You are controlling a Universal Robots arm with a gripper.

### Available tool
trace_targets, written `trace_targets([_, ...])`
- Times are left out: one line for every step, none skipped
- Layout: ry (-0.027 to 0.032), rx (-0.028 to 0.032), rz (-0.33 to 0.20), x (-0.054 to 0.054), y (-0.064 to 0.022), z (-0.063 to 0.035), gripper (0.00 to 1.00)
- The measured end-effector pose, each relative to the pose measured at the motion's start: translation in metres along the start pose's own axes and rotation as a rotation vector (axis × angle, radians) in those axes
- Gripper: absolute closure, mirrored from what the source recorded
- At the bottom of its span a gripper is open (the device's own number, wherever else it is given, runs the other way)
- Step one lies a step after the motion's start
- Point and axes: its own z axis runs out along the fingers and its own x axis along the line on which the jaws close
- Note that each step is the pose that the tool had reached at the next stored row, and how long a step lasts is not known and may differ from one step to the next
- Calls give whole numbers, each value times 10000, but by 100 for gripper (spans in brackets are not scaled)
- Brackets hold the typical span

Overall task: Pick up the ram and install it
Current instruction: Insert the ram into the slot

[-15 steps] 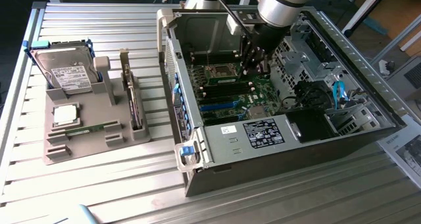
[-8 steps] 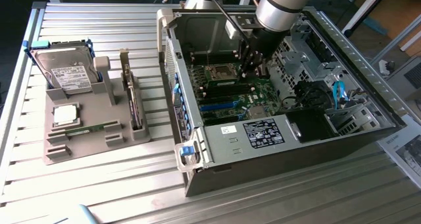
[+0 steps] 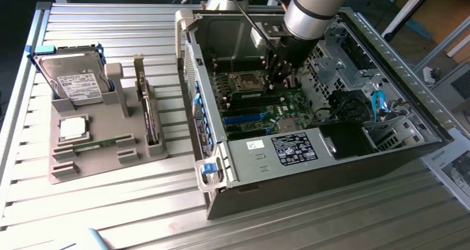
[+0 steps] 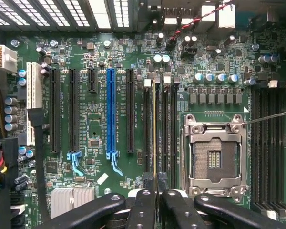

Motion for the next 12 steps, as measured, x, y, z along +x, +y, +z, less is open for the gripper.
trace_targets([1, 0, 0, 0, -1, 10, 88])
trace_targets([0, 0, 0, 1, -2, 18, 88])
trace_targets([0, 0, 0, 1, -3, 30, 88])
trace_targets([0, 0, -1, 2, -5, 41, 88])
trace_targets([0, 0, 0, 2, -6, 48, 88])
trace_targets([-1, 0, 0, 3, -7, 57, 88])
trace_targets([0, 0, 0, 3, -8, 62, 88])
trace_targets([1, 0, 0, 3, -8, 62, 88])
trace_targets([2, -1, 0, 3, -8, 62, 88])
trace_targets([1, 0, 0, 3, -8, 63, 88])
trace_targets([1, 0, 0, 3, -8, 63, 88])
trace_targets([0, 0, -9, 3, -8, 63, 88])
